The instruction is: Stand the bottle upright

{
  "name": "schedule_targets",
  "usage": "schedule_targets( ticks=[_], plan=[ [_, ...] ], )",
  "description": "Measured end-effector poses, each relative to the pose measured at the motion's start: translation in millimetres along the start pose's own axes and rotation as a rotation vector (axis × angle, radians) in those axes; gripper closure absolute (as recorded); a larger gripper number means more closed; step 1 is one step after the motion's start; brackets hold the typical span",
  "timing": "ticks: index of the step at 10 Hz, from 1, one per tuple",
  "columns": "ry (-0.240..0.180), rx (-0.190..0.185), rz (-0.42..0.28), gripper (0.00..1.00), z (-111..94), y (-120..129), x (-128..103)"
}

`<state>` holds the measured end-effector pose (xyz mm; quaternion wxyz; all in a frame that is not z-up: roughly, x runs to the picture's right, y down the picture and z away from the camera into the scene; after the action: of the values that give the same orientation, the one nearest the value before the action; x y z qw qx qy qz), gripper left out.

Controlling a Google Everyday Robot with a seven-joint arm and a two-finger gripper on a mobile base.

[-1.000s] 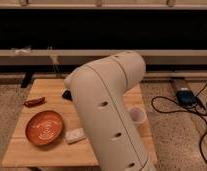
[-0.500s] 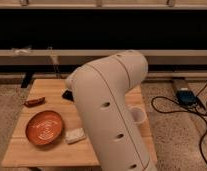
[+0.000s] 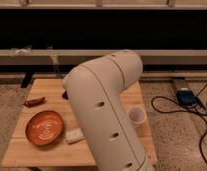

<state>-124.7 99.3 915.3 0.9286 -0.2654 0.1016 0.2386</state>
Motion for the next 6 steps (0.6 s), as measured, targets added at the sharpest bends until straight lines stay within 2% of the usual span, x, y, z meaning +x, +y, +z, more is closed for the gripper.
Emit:
schedule_targets(
  ticks=[2,4,6],
  plan=[
    [0.029,0.009,-0.035,0.81,3.3,2.6,-2.2],
    [0.056,0.020,-0.059,0.84,3.9,1.7,-1.0],
    [0.066,0.029,-0.063,0.84,1.2,-1.8,0.3]
  ],
)
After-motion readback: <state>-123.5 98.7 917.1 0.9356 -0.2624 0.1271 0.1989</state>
